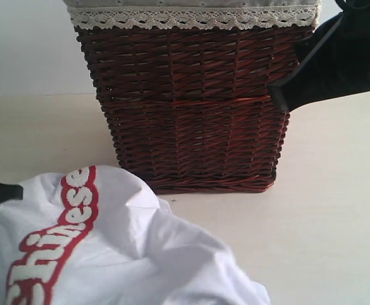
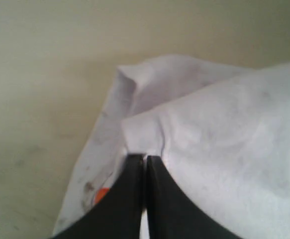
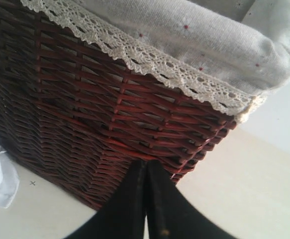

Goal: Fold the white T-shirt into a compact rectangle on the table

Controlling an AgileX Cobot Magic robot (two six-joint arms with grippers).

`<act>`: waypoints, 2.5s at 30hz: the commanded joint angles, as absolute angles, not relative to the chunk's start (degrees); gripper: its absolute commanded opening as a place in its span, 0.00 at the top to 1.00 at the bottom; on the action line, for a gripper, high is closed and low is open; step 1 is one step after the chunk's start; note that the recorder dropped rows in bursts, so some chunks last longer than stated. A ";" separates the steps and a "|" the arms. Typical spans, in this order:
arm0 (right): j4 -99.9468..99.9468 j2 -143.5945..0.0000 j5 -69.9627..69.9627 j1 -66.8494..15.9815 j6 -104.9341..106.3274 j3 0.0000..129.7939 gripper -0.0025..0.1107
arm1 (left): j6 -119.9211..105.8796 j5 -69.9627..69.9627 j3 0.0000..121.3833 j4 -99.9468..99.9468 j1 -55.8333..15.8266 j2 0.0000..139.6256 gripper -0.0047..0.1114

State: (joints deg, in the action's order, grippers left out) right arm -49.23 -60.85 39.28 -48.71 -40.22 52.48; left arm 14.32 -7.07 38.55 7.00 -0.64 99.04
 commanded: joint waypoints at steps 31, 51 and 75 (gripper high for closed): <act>-49.37 -61.11 37.79 -48.46 -40.20 52.29 0.98 | -7.75 -16.98 42.59 -14.45 7.90 103.66 0.95; -51.47 -77.76 18.52 -36.90 -43.61 52.29 0.98 | -11.81 -25.72 42.59 -24.78 7.90 69.54 0.96; -51.08 -106.78 0.81 -23.72 -45.13 68.20 0.98 | -16.23 -25.96 42.59 -29.39 7.90 69.49 0.96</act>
